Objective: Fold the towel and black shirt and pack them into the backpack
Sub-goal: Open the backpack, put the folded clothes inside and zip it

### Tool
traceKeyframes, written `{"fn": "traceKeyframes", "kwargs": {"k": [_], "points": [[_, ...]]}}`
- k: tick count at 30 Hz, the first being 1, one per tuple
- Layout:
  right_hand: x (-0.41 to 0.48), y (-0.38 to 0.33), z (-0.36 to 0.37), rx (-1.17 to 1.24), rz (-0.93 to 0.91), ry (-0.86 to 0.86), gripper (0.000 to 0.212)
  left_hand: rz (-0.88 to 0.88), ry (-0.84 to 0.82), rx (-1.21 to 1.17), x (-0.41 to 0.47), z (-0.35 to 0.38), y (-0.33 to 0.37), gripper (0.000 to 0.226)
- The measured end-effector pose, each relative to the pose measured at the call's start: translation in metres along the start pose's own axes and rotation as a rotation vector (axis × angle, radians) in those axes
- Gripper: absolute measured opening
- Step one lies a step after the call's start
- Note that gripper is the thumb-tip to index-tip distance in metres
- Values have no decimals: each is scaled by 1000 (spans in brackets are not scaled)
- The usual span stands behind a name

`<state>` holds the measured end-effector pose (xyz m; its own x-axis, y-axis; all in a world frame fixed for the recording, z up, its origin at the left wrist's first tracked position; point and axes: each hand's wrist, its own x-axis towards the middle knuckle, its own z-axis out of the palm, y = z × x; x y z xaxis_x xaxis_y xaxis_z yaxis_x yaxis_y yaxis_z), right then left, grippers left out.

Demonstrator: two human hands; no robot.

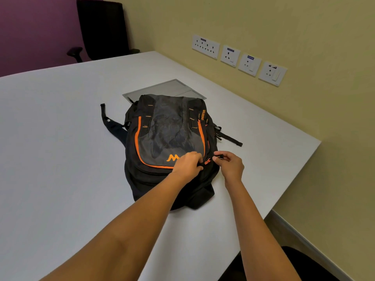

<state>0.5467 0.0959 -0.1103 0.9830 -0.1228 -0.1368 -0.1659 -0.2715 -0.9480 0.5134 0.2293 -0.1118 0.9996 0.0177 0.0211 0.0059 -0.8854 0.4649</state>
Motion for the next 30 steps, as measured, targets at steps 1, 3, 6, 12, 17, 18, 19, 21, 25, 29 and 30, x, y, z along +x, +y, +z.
{"fn": "traceKeyframes", "kwargs": {"k": [1, 3, 6, 12, 17, 18, 19, 21, 25, 29, 30], "points": [[5, 1, 1, 1, 13, 26, 18, -7, -13, -4, 2, -2, 0, 17], [18, 2, 6, 16, 40, 69, 19, -10, -60, -3, 7, -8, 2, 13], [39, 1, 17, 11, 49, 130, 18, -19, -145, 1, 11, -19, 2, 12], [88, -10, 36, 8, 10, 157, 19, 3, -340, -38, 22, -25, -10, 16], [111, -9, 56, -44, -4, 40, 21, 61, -366, -51, 45, -31, -17, 16], [114, -6, 57, -42, 10, 16, 22, 77, -222, -48, 51, -29, -20, 18], [116, -4, 58, -40, 25, -2, 22, 98, -51, -26, 57, -24, -25, 20], [121, -1, 58, -40, 49, -27, 22, 128, 154, 68, 67, -11, -37, 35], [127, 1, 61, -24, 14, 0, 21, 97, 47, 190, 70, 26, -55, 67], [134, 6, 61, -46, -45, 83, 18, 184, 29, 360, 58, 60, -64, 66], [136, 8, 63, -62, -57, 97, 18, 196, 38, 386, 55, 68, -67, 64]]}}
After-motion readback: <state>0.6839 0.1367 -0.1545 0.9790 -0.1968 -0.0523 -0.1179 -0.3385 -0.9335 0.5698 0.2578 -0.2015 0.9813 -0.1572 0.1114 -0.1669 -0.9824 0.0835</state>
